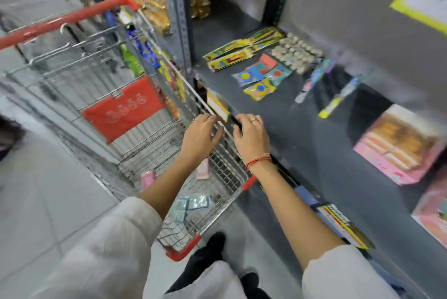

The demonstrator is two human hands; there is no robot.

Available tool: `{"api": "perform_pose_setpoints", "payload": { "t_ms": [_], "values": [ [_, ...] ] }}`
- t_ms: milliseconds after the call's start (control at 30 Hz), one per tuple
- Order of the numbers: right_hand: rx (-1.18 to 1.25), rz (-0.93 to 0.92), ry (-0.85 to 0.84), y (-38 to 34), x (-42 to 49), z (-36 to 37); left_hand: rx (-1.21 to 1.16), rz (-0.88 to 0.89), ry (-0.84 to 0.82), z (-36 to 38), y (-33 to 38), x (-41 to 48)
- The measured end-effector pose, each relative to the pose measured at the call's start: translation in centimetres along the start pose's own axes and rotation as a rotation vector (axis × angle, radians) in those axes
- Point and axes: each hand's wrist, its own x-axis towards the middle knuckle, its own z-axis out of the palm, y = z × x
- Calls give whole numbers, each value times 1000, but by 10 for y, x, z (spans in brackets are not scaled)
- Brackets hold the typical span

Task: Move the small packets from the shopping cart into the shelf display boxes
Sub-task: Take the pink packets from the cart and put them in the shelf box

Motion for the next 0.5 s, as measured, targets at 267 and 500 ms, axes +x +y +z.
{"api": "perform_pose_setpoints", "payload": {
  "t_ms": [267,500],
  "values": [
    [-57,53,-510,-22,-22,115,4,-530,-101,25,-117,-71],
    [-112,57,-705,-21,-39,189,68,-746,-214,83,-160,-101]
  ]
}}
